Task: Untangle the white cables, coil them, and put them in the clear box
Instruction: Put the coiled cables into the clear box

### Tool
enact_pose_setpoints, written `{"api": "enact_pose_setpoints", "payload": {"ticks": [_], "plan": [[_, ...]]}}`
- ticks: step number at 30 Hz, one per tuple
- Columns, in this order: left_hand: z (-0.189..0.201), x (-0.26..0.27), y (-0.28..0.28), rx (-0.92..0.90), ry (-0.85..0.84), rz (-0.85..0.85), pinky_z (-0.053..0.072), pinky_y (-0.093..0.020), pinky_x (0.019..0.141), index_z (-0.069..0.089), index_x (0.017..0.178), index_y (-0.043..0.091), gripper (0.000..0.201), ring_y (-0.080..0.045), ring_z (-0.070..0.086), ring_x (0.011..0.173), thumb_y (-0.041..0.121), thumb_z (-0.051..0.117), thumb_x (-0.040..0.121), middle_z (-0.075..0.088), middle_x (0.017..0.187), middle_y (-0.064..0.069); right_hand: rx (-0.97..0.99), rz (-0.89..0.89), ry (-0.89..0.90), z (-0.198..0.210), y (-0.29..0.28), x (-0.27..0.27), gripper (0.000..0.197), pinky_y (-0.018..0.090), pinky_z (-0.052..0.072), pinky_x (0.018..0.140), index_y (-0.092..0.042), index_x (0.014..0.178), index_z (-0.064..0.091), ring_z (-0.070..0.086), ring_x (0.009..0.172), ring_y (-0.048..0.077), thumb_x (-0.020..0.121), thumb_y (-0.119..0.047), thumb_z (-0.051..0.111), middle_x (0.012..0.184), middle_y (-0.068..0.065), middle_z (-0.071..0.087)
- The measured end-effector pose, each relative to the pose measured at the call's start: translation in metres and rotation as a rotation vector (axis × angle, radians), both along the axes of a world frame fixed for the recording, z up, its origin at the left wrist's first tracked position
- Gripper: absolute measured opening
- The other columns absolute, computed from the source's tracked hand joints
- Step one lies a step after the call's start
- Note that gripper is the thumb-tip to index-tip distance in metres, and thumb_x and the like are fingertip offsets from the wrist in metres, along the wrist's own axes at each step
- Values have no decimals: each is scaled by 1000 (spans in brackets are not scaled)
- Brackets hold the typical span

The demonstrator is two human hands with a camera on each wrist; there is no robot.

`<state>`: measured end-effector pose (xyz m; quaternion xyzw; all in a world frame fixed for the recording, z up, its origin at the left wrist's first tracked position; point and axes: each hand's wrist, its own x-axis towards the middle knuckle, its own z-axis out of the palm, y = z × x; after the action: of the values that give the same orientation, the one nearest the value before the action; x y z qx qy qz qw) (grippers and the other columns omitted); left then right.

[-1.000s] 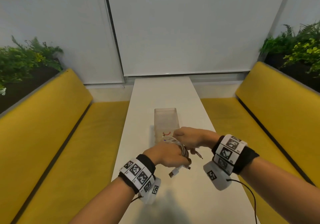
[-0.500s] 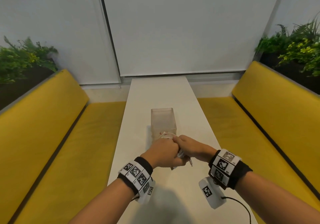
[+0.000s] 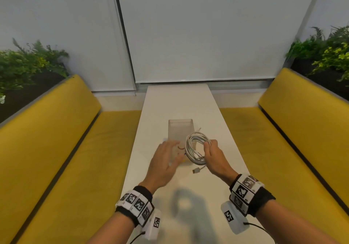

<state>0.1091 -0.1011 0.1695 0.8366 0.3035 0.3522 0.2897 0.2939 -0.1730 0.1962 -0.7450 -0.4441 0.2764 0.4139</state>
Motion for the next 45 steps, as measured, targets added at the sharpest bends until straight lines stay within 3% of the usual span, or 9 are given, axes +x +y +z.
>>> {"api": "enact_pose_setpoints", "payload": {"ticks": [2,4,8,11,19,25,29,42,45], "plan": [[-17,-4,16,-414,-65,35,49,-29,78,64,105,20,18,-15,64,85,30,50,103,68,100,-3,-44,-9,13,-12,-3,4,33,28,38,53,-7,113,43,51,66,15,105,-35,27,86,5,58],[-37,-8,28,-747,-37,68,49,-30,64,65,99,9,21,-21,64,66,19,47,104,67,85,-12,-86,-22,44,-26,-6,6,34,30,39,54,-9,112,42,50,65,16,104,-38,27,84,5,57],[-65,-6,44,-1005,11,142,50,-25,56,66,99,1,23,-22,63,59,12,45,101,64,80,-15,-124,-24,169,-44,-8,5,35,36,42,64,-8,109,41,46,70,17,104,-39,26,83,3,50],[-74,9,56,-1132,-24,218,52,-25,55,66,100,1,22,-23,65,60,15,48,97,66,82,-14,-143,-16,286,-48,-3,5,28,31,38,63,-8,109,39,41,71,16,105,-32,25,84,2,42],[-82,58,80,-1213,-184,253,48,-22,50,69,101,3,21,-17,62,56,20,63,91,66,82,-9,-133,10,404,-63,5,17,19,28,39,63,-16,99,40,42,73,15,106,-30,28,90,3,41],[-100,87,91,-1191,-316,512,45,-22,41,72,80,7,16,-11,60,46,22,74,86,71,74,-7,-145,-1,396,-64,0,27,21,25,41,63,-14,100,40,45,75,14,106,-30,27,89,2,42],[-107,99,82,-1089,-324,654,50,-26,48,76,77,15,24,-19,70,58,37,84,74,76,71,-2,-163,-3,390,-64,-3,31,25,22,42,60,-9,107,41,44,74,12,107,-29,26,89,2,42],[-109,106,78,-1072,-401,695,47,-25,49,76,80,13,24,-18,70,58,34,84,74,76,76,-3,-174,-2,389,-66,-6,36,27,23,42,58,-5,111,41,43,73,15,106,-28,28,89,6,40],[-107,103,73,-1105,-356,689,45,-24,45,73,82,11,30,-20,71,61,39,80,72,73,72,-3,-166,11,378,-64,-4,37,22,24,42,58,-13,104,42,45,72,14,106,-28,27,89,5,43]]}}
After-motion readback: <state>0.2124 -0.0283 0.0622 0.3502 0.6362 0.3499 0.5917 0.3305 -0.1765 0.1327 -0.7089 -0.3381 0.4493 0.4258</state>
